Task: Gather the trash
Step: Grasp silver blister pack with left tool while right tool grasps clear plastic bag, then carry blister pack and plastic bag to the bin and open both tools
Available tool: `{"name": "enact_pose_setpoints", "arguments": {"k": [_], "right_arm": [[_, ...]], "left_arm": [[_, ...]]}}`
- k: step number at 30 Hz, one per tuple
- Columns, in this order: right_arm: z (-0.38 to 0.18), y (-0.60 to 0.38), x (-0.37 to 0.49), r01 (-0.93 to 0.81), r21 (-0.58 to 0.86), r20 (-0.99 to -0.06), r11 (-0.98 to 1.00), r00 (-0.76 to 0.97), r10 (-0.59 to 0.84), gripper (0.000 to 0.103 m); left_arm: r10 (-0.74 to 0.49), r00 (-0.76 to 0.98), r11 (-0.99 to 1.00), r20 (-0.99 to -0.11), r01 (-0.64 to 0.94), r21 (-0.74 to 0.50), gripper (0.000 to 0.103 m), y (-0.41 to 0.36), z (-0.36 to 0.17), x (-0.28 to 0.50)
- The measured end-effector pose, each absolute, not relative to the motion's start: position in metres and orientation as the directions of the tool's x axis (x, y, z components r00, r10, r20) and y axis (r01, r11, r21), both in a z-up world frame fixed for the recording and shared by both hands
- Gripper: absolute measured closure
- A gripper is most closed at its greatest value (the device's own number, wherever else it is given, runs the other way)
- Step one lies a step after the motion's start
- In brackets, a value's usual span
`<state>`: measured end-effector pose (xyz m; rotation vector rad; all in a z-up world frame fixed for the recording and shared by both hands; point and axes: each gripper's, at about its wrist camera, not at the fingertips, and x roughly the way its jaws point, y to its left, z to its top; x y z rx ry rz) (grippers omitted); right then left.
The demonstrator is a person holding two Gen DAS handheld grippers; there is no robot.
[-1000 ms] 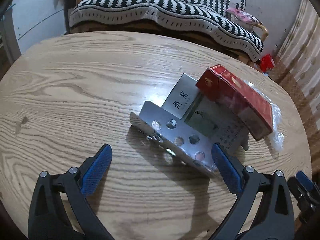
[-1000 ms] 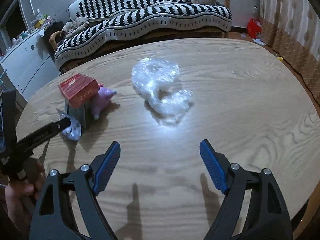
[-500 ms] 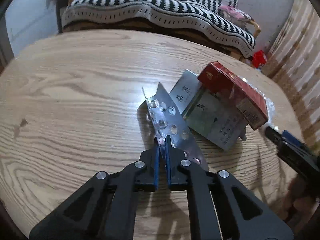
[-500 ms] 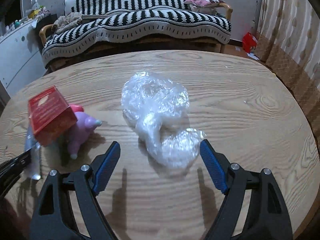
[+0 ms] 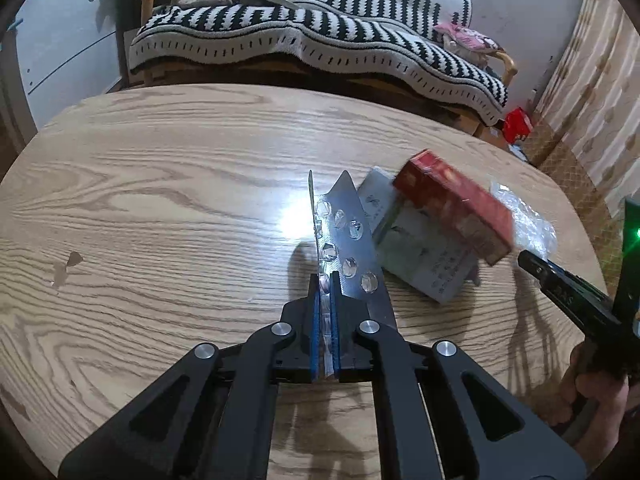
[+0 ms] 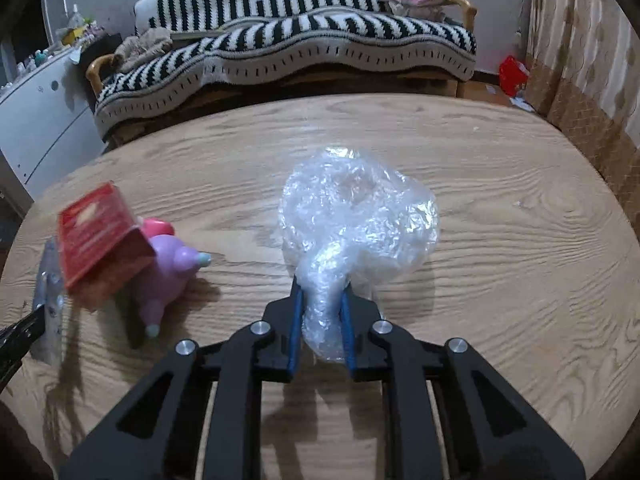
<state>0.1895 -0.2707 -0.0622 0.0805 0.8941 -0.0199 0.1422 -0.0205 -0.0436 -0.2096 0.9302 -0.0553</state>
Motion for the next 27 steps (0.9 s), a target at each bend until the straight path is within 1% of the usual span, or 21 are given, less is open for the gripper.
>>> {"name": "enact_pose_setpoints", "arguments": {"k": [4,8,15,18,21,27], "right_arm": [[-0.041,-0.288,0.162,0.057,0.071,-0.758,0.996,0.652,0.017,0.086],[-0.023,-0.317,0.126,0.090,0.066,-0.745,0.994,0.667,-0.011,0.086],[-0.009,-0.403,0.045,0.220,0.069,-0.740,0.973,0.665,-0.098,0.086],[-0.004,-0.444,0.007,0.283,0.064,-0.734,0.957,0.663,-0.147,0.086],[0.000,-0.483,-0.028,0.348,0.061,-0.731,0.936,0.654,-0.196,0.086],[-0.005,-0.564,-0.105,0.492,0.068,-0.736,0.868,0.612,-0.290,0.086]], "left_arm": [[-0.166,0.613,0.977,-0.772,-0.004,-0.213,0.100,-0.039,-0.031,0.136],[-0.216,0.622,0.972,-0.753,0.063,-0.227,0.100,-0.074,-0.017,0.129],[-0.284,0.637,0.958,-0.717,0.158,-0.239,0.100,-0.139,0.006,0.115],[-0.337,0.629,0.942,-0.701,0.222,-0.253,0.100,-0.175,0.016,0.106],[-0.400,0.599,0.915,-0.693,0.307,-0.263,0.100,-0.225,0.019,0.090],[-0.519,0.501,0.818,-0.693,0.527,-0.232,0.100,-0.348,0.017,0.040]]}}
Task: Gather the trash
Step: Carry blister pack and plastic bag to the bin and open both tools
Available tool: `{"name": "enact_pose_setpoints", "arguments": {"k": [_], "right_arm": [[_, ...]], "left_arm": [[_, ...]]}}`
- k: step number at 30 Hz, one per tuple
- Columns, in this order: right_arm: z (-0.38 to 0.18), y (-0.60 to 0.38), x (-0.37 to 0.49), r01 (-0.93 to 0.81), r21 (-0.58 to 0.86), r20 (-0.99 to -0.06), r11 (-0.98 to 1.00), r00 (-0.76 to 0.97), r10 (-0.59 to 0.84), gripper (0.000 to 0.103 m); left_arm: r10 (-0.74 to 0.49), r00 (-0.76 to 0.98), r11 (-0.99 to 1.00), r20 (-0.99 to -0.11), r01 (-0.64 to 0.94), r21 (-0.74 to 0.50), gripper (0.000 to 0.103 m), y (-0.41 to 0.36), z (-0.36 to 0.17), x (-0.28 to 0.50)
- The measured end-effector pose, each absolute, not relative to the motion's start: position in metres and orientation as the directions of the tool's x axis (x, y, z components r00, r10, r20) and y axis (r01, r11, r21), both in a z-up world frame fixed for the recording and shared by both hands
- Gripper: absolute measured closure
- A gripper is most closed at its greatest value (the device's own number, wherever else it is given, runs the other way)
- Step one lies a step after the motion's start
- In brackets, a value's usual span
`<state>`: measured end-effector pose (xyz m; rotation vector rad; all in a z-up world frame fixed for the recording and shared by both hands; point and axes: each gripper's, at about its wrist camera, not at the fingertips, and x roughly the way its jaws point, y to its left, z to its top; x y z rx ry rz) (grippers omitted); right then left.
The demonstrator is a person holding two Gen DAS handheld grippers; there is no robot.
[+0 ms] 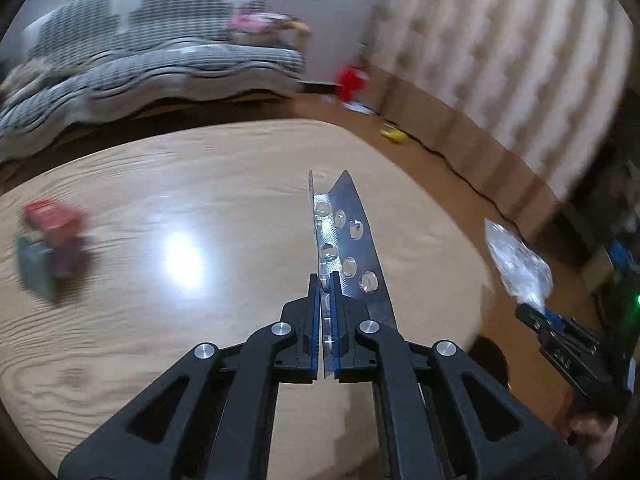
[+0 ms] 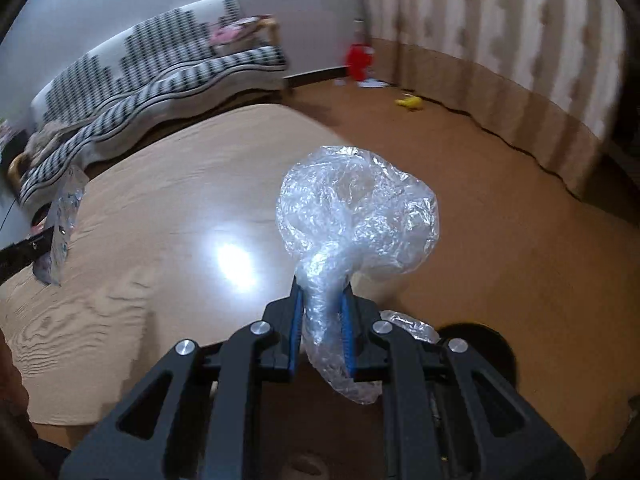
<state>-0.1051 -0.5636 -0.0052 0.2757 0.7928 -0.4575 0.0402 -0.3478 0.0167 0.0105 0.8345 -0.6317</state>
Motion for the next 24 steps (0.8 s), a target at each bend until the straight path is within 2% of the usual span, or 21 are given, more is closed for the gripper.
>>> {"name": "enact_pose_setpoints", "arguments": {"k": [4,11,24], "right_arm": [[-0.017,-0.608,-0.156,0.580,0.087,-0.750,0.810,0.574,-0.330,0.086],[-0.043,-0.660,-0.222,0.681,0.100,-0.798,0.725,0.490,-0.351,0.086],[-0.119,-0.704,-0.243,0.752,0.147,-0.934,0.643,0.319,-0.160,0.086]], "left_arm": [[-0.592,0.381,0.705,-0.710,0.672,-0.227,0.100,-0.429,0.001,-0.004],[-0.626,0.185,0.524,-0.757,0.819,-0.233,0.100,-0.516,-0.037,-0.064],[-0.579,0.042,0.423,-0.814,0.869,-0.256,0.100,-0.579,-0.090,-0.089]]}}
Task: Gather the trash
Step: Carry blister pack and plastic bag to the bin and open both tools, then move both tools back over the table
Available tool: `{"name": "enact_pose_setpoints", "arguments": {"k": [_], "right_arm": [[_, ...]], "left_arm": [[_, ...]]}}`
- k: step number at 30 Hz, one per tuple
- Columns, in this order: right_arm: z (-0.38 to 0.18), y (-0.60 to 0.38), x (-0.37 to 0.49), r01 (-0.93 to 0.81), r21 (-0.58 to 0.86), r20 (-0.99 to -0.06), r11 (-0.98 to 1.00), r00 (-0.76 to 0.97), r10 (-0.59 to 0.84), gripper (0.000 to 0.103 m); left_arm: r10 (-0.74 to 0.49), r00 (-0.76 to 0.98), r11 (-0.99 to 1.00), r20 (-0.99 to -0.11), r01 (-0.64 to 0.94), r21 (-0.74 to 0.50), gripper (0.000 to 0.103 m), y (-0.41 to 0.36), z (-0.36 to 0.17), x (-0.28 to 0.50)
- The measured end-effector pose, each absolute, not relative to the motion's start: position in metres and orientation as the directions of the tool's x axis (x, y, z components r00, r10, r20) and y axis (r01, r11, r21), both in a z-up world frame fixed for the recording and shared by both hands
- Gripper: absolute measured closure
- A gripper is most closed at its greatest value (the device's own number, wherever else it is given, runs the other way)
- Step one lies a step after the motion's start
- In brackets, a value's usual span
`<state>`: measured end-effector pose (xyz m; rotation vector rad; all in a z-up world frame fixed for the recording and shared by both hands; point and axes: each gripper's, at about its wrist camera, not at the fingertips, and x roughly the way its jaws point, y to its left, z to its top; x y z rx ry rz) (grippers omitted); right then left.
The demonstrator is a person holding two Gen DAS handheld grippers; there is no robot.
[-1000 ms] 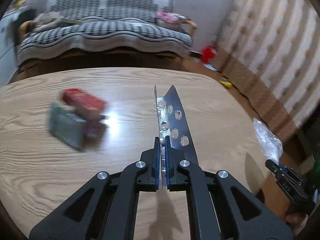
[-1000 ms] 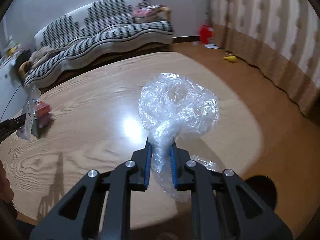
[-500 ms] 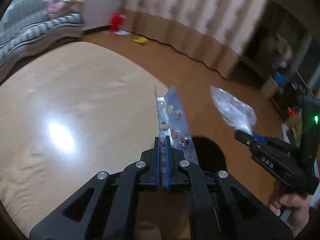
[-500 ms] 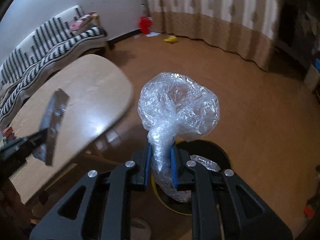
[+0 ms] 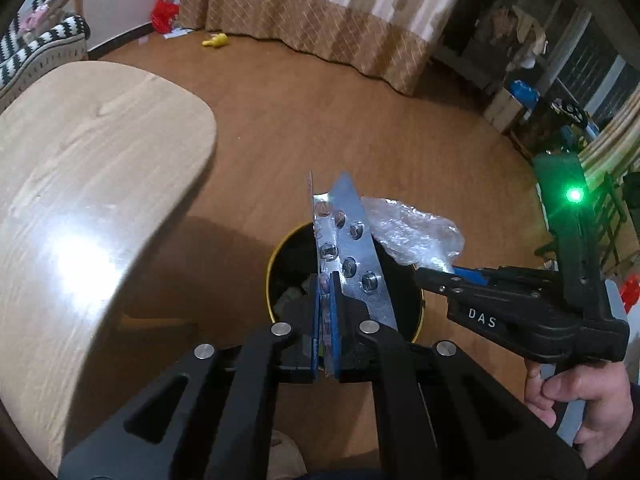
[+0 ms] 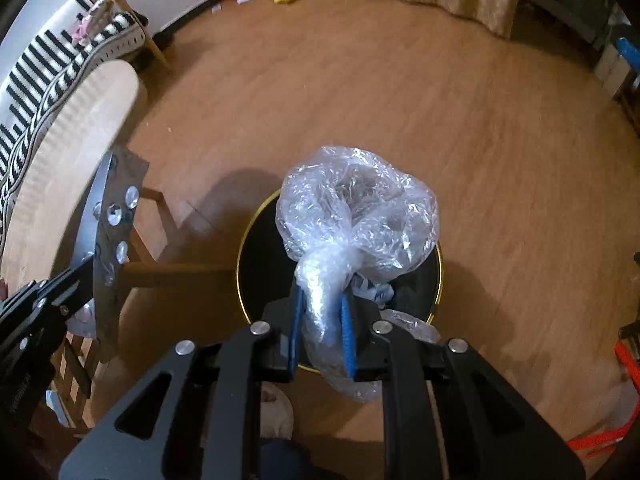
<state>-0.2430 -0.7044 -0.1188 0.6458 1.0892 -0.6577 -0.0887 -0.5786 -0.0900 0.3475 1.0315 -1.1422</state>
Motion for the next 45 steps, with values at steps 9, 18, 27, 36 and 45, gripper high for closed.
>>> {"name": "enact_pose_setpoints", "arguments": {"k": [9,18,27,36,45], "right_arm": [[-0.119,-0.707,-0.230,0.756,0.157,-0.940,0.635,0.312,-0.138,0.086],[-0.117,-0.718,-0.239,0.782,0.191,-0.938,0.594,0.323,-0.124,0.079],[-0.106,-0.725,-0.249,0.806,0.209,-0.921,0.554,0.353,-0.166,0.048],[-0.090,-0.739,-0.276,0.862,0.241,-0.887,0.446,0.382,-0.259,0.043],[-0.082,-0.743,-0.284,0.878,0.254,-0.868,0.405,0.392,-0.306,0.042]], "left_arm": [[-0.574,0.031,0.408,-0.818,0.877,-0.254,0.100,-0.590,-0.097,-0.098],[-0.566,0.009,0.390,-0.824,0.884,-0.257,0.100,-0.595,-0.101,-0.100],[-0.554,-0.005,0.387,-0.832,0.884,-0.263,0.100,-0.603,-0.107,-0.099],[-0.534,-0.046,0.360,-0.844,0.891,-0.277,0.100,-0.614,-0.123,-0.109],[-0.532,-0.075,0.344,-0.843,0.891,-0.296,0.093,-0.628,-0.133,-0.116]]}}
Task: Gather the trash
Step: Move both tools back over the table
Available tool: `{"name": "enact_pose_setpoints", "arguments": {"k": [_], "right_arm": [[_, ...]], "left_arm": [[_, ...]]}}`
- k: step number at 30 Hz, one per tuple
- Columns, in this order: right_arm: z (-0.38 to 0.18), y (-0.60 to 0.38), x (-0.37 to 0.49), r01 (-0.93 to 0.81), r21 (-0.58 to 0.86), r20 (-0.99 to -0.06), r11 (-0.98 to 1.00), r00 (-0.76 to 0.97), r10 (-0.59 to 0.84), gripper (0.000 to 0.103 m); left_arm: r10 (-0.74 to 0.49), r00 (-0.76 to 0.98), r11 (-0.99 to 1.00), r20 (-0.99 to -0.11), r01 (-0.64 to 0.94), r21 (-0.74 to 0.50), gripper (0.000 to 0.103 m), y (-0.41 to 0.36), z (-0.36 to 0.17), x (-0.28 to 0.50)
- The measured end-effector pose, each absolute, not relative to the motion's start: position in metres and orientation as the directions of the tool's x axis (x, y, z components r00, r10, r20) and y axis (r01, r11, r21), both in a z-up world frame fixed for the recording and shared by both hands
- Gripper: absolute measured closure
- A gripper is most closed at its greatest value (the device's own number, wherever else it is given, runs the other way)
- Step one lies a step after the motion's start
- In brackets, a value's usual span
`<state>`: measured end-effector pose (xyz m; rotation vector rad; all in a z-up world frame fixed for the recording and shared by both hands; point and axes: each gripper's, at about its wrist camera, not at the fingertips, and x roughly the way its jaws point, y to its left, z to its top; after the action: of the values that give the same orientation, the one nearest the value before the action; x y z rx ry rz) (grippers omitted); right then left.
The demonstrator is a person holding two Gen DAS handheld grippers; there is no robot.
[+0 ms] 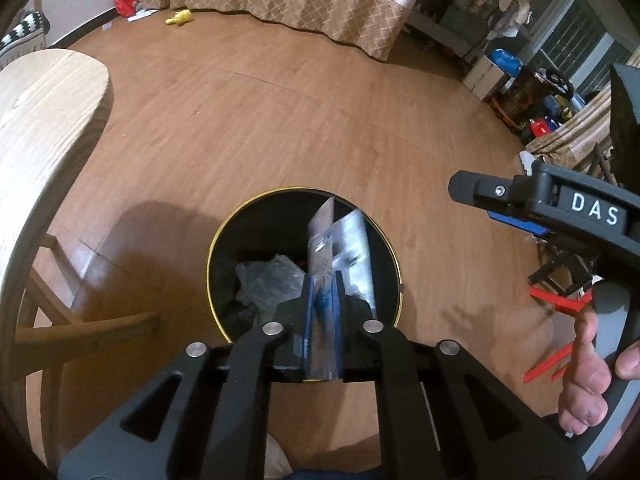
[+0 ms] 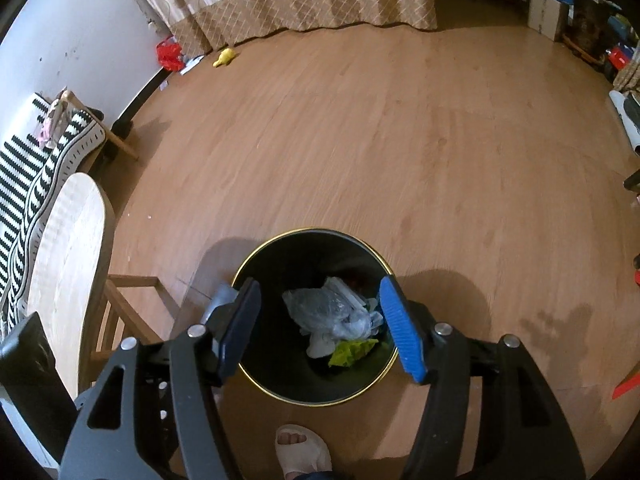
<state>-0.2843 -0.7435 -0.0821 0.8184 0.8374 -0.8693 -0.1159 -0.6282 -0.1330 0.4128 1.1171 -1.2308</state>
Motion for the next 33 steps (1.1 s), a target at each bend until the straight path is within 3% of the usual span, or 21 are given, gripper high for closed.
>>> {"name": "enact_pose_setpoints", "arguments": {"k": [1,2,4,6,9,16,23,28,33], "right_arm": [[-0.082,-0.744,-0.286,0.878,0.253,-0.866,0.406,0.393,-0.309,0.042],[-0.082,-0.743,-0.286,0.878,0.251,-0.865,0.408,0.393,-0.312,0.042],[-0.081,-0.740,-0.284,0.875,0.248,-0.864,0.415,0.394,-0.315,0.041],[-0.080,-0.740,-0.284,0.874,0.249,-0.860,0.418,0.398,-0.319,0.041],[-0.079,-0.741,-0.284,0.870,0.254,-0.855,0.422,0.406,-0.323,0.040],[-0.069,-0.727,-0.264,0.838,0.274,-0.837,0.472,0.449,-0.312,0.037],[-0.048,-0.676,-0.188,0.733,0.277,-0.809,0.621,0.526,-0.261,0.035],[-0.032,-0.604,-0.116,0.605,0.222,-0.790,0.765,0.572,-0.223,0.033],[-0.029,-0.517,-0.040,0.443,0.217,-0.795,0.870,0.598,-0.106,0.033]], "left_arm": [[-0.532,-0.074,0.349,-0.844,0.889,-0.298,0.080,-0.628,-0.133,-0.115],[-0.538,-0.073,0.353,-0.840,0.885,-0.304,0.055,-0.629,-0.132,-0.115],[-0.556,-0.055,0.361,-0.829,0.883,-0.301,0.029,-0.626,-0.130,-0.115],[-0.568,-0.033,0.367,-0.822,0.885,-0.288,0.027,-0.624,-0.124,-0.115],[-0.568,-0.006,0.388,-0.823,0.880,-0.274,0.015,-0.618,-0.119,-0.112],[-0.587,0.108,0.470,-0.802,0.852,-0.229,0.011,-0.570,-0.086,-0.080],[-0.595,0.335,0.654,-0.731,0.730,-0.197,0.009,-0.454,-0.028,-0.007],[-0.481,0.511,0.827,-0.712,0.535,-0.175,0.008,-0.329,-0.005,0.059],[-0.346,0.580,0.932,-0.738,0.303,-0.199,0.007,-0.201,-0.011,0.105]]}}
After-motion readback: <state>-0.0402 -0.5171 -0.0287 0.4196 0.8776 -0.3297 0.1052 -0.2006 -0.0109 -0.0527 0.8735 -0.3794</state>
